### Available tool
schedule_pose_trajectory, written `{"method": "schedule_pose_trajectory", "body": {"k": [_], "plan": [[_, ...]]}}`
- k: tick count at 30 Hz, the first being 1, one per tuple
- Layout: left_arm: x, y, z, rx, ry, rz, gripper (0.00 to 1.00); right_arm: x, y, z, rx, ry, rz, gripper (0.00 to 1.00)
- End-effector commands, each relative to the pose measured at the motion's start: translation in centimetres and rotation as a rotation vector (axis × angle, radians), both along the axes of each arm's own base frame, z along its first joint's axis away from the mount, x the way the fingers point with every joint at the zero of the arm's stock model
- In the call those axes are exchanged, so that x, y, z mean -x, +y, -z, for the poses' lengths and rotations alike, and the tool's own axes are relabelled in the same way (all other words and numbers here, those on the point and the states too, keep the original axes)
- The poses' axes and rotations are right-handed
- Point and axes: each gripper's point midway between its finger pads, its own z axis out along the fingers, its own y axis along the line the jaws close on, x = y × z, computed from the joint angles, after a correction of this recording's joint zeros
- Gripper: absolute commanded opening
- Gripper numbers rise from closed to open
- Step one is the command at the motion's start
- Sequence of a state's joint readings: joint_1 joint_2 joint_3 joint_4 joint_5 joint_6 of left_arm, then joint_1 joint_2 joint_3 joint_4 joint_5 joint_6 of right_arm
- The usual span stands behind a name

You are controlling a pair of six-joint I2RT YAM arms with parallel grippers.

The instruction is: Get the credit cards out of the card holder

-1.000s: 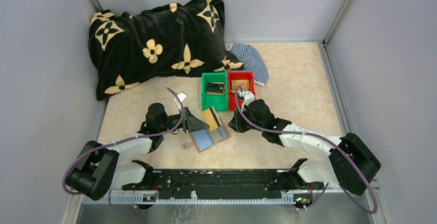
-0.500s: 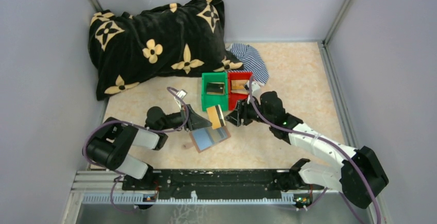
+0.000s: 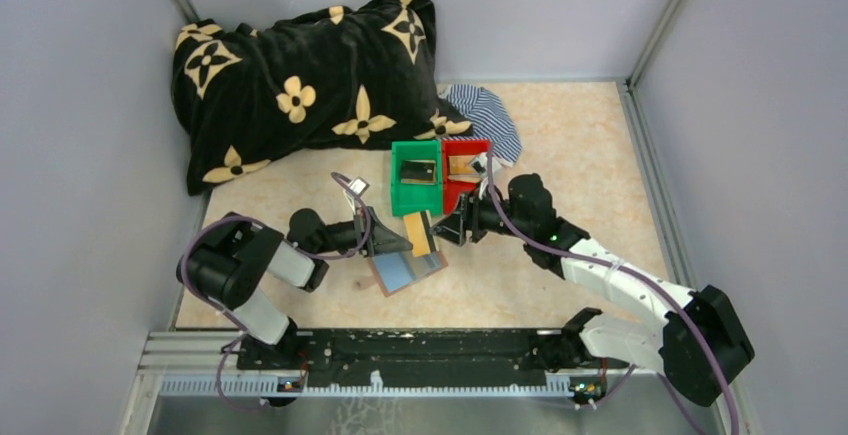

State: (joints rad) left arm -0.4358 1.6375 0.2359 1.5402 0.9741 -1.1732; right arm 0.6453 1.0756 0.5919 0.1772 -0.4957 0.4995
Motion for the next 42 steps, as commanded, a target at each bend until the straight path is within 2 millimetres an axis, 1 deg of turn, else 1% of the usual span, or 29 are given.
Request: {"method": "schedule_pose_trajectory", "body": {"k": [1,4,12,20,24,28,32,35,36,40,42], "plan": [[0.9,0.3,-4.3,0.117,-0.244,0.023,0.0,-0.6,0.6,-3.6,-0.073,-0.091,-0.016,0.55],[1.1,0.3,-4.9,0.127,-0.258,0.03,0.0,-0.7,0.7,-3.2,-0.08,-0.082,-0.019,0.55],[1.4,0.2,-5.0,0.13,-0.251,0.042,0.0,-0.5,1.3,-3.0,-0.107,-0.072,-0.047,0.55],[1.8,0.1,-6.1,0.15,-0.276,0.052,0.0,-0.6,1.1,-1.5,-0.084,-0.052,-0.033,0.54],[1.9,0.1,-6.2,0.152,-0.278,0.056,0.0,-0.6,1.2,-1.3,-0.082,-0.051,-0.038,0.53],[1.8,0.1,-6.0,0.149,-0.272,0.056,0.0,-0.3,1.5,-1.5,-0.103,-0.043,-0.058,0.45],[1.6,-0.2,-5.8,0.146,-0.267,0.056,0.0,0.0,1.7,-2.1,-0.129,-0.041,-0.078,0.42],[1.5,-0.5,-6.0,0.152,-0.275,0.061,0.0,0.0,1.7,-2.1,-0.129,-0.038,-0.079,0.41],[1.5,-0.6,-6.1,0.155,-0.282,0.063,0.0,0.1,1.7,-2.0,-0.129,-0.036,-0.08,0.38],[1.3,-0.7,-5.9,0.153,-0.273,0.059,0.0,0.3,1.6,-1.9,-0.131,-0.033,-0.078,0.19],[1.2,-0.8,-5.8,0.151,-0.273,0.052,0.0,0.4,1.5,-1.9,-0.128,-0.032,-0.076,0.12]]}}
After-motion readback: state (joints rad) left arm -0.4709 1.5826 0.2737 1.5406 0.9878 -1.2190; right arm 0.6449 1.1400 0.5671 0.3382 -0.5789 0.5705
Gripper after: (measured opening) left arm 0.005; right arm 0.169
